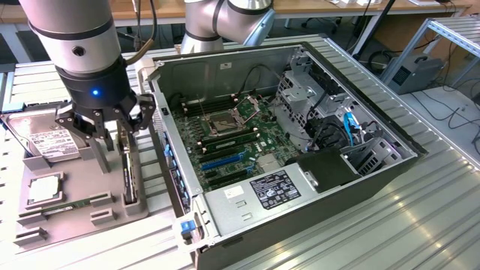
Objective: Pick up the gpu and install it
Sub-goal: 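Pick up the gpu and move the gpu toward the slot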
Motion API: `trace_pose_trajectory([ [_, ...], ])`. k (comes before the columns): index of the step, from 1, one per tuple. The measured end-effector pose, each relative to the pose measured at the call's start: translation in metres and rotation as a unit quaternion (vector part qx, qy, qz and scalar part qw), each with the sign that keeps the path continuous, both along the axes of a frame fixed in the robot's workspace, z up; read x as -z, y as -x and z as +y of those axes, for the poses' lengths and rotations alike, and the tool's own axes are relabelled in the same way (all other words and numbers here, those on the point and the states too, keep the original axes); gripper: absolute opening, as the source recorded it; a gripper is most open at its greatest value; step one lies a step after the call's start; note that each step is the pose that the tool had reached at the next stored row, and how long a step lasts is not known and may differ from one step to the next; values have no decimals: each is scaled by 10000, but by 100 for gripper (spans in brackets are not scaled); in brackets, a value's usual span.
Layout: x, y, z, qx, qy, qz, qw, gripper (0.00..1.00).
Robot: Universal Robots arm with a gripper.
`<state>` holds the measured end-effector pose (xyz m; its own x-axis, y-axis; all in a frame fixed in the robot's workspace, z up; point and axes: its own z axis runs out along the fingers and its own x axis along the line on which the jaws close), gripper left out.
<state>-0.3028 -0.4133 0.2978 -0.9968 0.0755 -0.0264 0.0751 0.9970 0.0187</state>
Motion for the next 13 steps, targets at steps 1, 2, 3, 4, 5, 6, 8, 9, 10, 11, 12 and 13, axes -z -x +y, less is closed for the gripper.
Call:
trace_pose_trajectory([
  [1, 4, 0, 0, 0, 0, 0, 10000, 42],
  [2, 7, 0, 0, 0, 0, 0, 10000, 42],
  [3, 9, 0, 0, 0, 0, 0, 10000, 42],
  [4, 13, 0, -1, 0, 0, 0, 10000, 42],
  [5, 16, 0, -1, 0, 0, 0, 10000, 42],
  [6, 18, 0, -1, 0, 0, 0, 10000, 42],
  [8, 24, 0, -1, 0, 0, 0, 10000, 42],
  [9, 26, 0, -1, 0, 0, 0, 10000, 42],
  [10, 28, 0, -1, 0, 0, 0, 10000, 42],
  [11, 30, 0, -1, 0, 0, 0, 10000, 42],
  [12, 32, 0, -1, 0, 0, 0, 10000, 42],
  [13, 35, 0, -2, 0, 0, 0, 10000, 42],
])
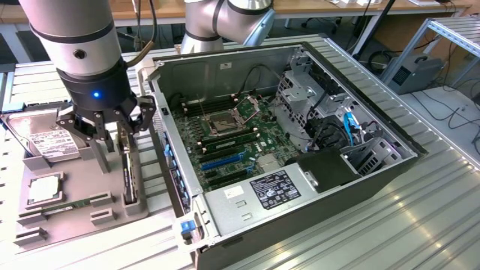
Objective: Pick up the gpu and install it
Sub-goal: 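Pick up the gpu and move the gpu toward the slot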
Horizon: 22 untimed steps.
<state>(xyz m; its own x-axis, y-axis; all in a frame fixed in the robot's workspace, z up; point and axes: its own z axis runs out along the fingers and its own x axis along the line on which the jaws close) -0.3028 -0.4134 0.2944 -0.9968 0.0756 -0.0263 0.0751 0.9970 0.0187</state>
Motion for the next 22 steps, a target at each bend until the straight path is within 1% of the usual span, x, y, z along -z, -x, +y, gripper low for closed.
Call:
trace_pose_trajectory([
  [22, 52, 0, -2, 0, 0, 0, 10000, 42],
])
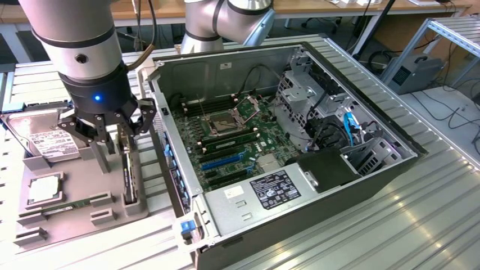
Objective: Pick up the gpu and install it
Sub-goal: 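Pick up the gpu and move the gpu toward the slot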
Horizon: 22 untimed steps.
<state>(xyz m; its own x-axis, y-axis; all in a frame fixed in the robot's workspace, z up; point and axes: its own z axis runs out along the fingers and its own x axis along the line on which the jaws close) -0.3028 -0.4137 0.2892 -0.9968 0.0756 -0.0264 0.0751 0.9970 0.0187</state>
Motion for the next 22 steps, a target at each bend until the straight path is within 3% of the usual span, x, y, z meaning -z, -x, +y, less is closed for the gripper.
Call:
trace_pose_trajectory([
  [22, 50, 0, -3, 0, 0, 0, 10000, 42],
])
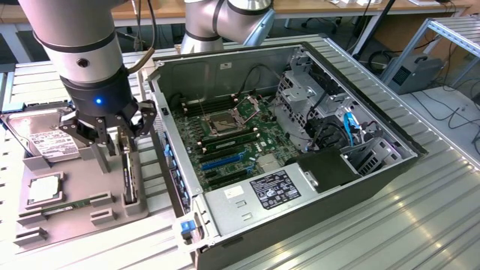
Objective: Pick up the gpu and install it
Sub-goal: 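Pick up the gpu and move the gpu toward the slot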
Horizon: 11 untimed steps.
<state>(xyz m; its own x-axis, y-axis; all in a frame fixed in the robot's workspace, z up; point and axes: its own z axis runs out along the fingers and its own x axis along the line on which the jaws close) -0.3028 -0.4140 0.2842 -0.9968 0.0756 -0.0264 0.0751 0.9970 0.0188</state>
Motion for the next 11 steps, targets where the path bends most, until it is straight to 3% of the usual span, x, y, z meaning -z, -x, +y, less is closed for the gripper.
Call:
trace_pose_trajectory([
  [11, 33, 1, -3, 0, 0, 0, 10000, 42],
])
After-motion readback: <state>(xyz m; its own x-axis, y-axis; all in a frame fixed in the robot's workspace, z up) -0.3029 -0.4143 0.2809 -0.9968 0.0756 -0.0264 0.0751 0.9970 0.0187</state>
